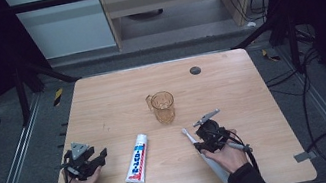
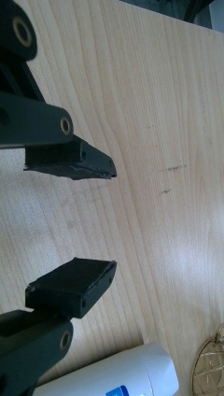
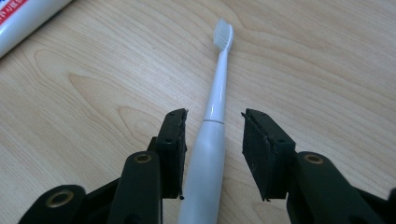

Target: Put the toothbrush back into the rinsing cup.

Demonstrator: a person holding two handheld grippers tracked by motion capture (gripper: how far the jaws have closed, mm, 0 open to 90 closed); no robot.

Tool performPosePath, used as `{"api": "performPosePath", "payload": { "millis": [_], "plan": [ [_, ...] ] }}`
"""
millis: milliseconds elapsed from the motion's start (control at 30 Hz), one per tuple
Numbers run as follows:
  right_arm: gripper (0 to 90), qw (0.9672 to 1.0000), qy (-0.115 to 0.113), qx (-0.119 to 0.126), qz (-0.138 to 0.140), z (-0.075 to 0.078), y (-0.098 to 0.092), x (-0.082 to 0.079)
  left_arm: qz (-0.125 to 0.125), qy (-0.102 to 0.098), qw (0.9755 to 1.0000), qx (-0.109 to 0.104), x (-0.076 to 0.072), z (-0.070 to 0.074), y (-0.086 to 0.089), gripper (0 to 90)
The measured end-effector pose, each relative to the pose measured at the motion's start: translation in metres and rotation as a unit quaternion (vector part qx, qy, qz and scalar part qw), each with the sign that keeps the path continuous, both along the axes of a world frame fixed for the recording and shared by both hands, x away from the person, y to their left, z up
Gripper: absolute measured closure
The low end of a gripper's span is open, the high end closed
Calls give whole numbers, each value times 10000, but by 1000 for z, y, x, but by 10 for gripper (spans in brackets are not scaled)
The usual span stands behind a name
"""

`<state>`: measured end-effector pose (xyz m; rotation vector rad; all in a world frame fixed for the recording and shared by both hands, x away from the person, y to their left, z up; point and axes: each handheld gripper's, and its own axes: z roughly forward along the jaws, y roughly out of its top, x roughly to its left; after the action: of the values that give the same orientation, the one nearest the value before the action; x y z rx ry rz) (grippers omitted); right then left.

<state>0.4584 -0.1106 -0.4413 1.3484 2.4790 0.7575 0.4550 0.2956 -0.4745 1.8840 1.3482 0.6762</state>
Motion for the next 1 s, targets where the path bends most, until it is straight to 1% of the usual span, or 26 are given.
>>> {"api": "performPosePath", "payload": {
  "millis": [133,200,367,500,633,733,833,900,1000],
  "plan": [
    [594,9999,127,-56,57,-6,0,1,-10,2,10000,16,0,0,-1,468],
    [592,9997,191,-129,94,-9,1,1,-8,6,10000,17,0,0,-1,467],
    [592,9994,247,-205,101,-11,3,1,-5,10,10000,22,0,0,-1,468],
    [588,9988,360,-290,135,-15,6,1,-16,14,10000,22,0,0,-1,467],
    [589,9985,395,-338,167,-18,7,2,-9,18,10000,19,0,0,-1,466],
    [589,9982,479,-350,108,-19,8,1,-12,28,10000,19,0,-1,-1,466],
    [590,9978,510,-383,158,-20,7,2,-19,30,10000,24,0,-1,-1,466],
    [593,9976,578,-378,104,-22,7,1,-16,29,10000,19,0,0,-1,466],
    [596,9973,596,-402,135,-23,7,1,-16,36,10000,23,0,-1,-1,466]
  ]
}}
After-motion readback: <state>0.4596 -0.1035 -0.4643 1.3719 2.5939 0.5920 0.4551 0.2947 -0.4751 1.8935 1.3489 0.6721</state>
